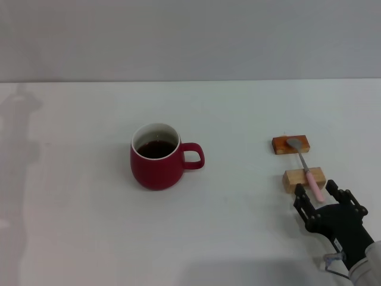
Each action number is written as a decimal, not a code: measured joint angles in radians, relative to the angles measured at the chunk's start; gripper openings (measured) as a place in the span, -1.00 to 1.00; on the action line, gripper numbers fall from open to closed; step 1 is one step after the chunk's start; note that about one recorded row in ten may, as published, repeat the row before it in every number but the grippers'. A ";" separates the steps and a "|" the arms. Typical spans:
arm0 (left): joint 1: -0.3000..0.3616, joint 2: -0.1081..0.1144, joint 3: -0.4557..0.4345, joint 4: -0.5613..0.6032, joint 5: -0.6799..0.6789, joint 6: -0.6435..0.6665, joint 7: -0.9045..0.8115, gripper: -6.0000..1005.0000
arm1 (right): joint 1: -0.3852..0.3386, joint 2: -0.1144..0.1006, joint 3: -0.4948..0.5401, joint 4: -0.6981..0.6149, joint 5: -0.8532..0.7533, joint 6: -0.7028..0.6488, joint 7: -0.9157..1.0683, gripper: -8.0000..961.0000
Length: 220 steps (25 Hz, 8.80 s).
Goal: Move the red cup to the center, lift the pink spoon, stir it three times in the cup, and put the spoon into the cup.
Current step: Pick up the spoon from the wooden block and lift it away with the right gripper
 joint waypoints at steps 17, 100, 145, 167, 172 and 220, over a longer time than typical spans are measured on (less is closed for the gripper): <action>0.004 0.000 0.000 0.000 0.000 0.024 -0.003 -0.93 | -0.002 0.007 0.001 0.000 -0.009 0.000 -0.003 0.13; 0.020 -0.001 0.005 0.000 0.000 0.048 -0.005 -0.91 | 0.011 0.024 0.019 -0.032 -0.001 0.001 -0.003 -0.51; 0.034 -0.003 0.008 -0.002 -0.001 0.064 -0.005 -0.91 | 0.005 0.027 0.018 -0.036 -0.008 -0.016 -0.005 -0.64; 0.040 -0.003 0.008 0.000 -0.001 0.063 -0.005 -0.90 | 0.007 0.025 0.025 -0.009 -0.004 -0.025 -0.112 -0.64; 0.043 -0.002 0.008 0.000 -0.001 0.063 -0.005 -0.90 | -0.004 0.014 0.037 0.035 -0.001 -0.025 -0.182 -0.64; 0.061 -0.001 0.008 -0.002 0.003 0.077 -0.030 -0.89 | -0.063 -0.024 0.127 0.203 -0.007 -0.031 -0.432 -0.65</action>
